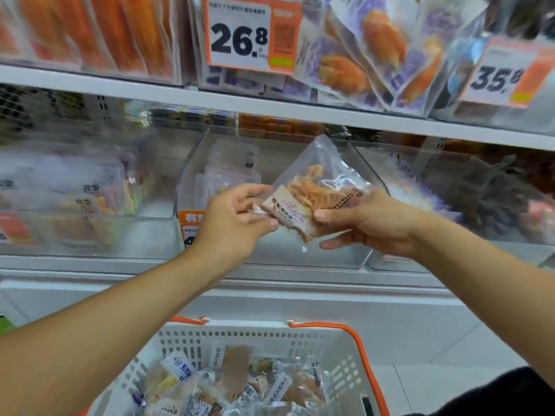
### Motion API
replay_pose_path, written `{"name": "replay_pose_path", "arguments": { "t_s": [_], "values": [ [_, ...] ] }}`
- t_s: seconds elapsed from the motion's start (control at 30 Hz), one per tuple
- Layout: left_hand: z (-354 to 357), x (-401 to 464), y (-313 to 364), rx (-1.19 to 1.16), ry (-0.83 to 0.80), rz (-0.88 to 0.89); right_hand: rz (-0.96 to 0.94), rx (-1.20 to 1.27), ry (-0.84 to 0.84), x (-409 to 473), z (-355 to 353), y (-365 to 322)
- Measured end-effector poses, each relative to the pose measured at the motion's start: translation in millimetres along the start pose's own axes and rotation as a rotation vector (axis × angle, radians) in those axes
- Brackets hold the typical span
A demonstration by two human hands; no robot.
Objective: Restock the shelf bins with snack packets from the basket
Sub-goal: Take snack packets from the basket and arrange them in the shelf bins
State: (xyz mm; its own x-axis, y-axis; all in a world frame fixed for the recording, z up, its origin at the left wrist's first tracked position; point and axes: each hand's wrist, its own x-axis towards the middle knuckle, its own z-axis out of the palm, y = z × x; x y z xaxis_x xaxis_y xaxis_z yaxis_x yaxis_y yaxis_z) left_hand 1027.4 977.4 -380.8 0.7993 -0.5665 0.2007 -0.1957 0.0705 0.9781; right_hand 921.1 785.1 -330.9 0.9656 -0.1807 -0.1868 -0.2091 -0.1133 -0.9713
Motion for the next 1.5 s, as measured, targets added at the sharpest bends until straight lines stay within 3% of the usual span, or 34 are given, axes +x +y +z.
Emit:
{"name": "replay_pose_path", "arguments": {
  "t_s": [0.2,0.33,0.43,0.5,0.6,0.7,0.77,0.83,1.0,1.13,1.27,1.5],
  "values": [
    [-8.3,18.7,11.2,-0.125,0.208,-0.037,0.031,-0.063,0.447,65.7,-31.1,-9.0],
    [-17.5,26.0,23.8,-0.126,0.249,-0.068,0.173,-0.237,0.448,124.3,-27.0,-5.0],
    [-29.4,34.3,30.0,-0.07,0.313,-0.043,0.18,-0.304,0.484,157.2,-20.9,-7.1],
    [-38.9,37.6,28.1,0.03,0.391,0.006,0.129,-0.34,0.509,161.6,-19.6,-16.6],
    [-58.4,37.9,16.1,0.417,0.479,0.208,-0.015,-0.334,0.461,138.6,-22.1,-24.3],
    [-75.3,36.6,8.6,0.637,0.406,0.28,-0.142,-0.328,0.539,97.2,-29.5,-19.6],
    [-76.7,35.7,4.7,0.75,0.299,0.297,-0.215,-0.264,0.511,74.6,-30.3,-14.8],
    [-70.2,31.8,2.2,0.84,0.253,0.315,-0.237,-0.176,0.365,62.7,-22.5,-12.2],
    [-61.3,29.4,-0.9,0.859,0.322,0.411,-0.179,-0.3,0.116,75.5,16.4,-14.8],
    [-72.1,29.0,-0.6,0.647,0.517,0.376,-0.16,-0.464,0.071,100.0,46.8,1.3],
    [-82.7,28.0,-1.8,0.653,0.491,0.242,-0.172,-0.809,0.101,108.2,58.4,5.7],
    [-86.9,26.9,-3.8,0.675,0.494,0.236,-0.097,-0.489,0.104,103.8,63.5,9.6]
  ]
}}
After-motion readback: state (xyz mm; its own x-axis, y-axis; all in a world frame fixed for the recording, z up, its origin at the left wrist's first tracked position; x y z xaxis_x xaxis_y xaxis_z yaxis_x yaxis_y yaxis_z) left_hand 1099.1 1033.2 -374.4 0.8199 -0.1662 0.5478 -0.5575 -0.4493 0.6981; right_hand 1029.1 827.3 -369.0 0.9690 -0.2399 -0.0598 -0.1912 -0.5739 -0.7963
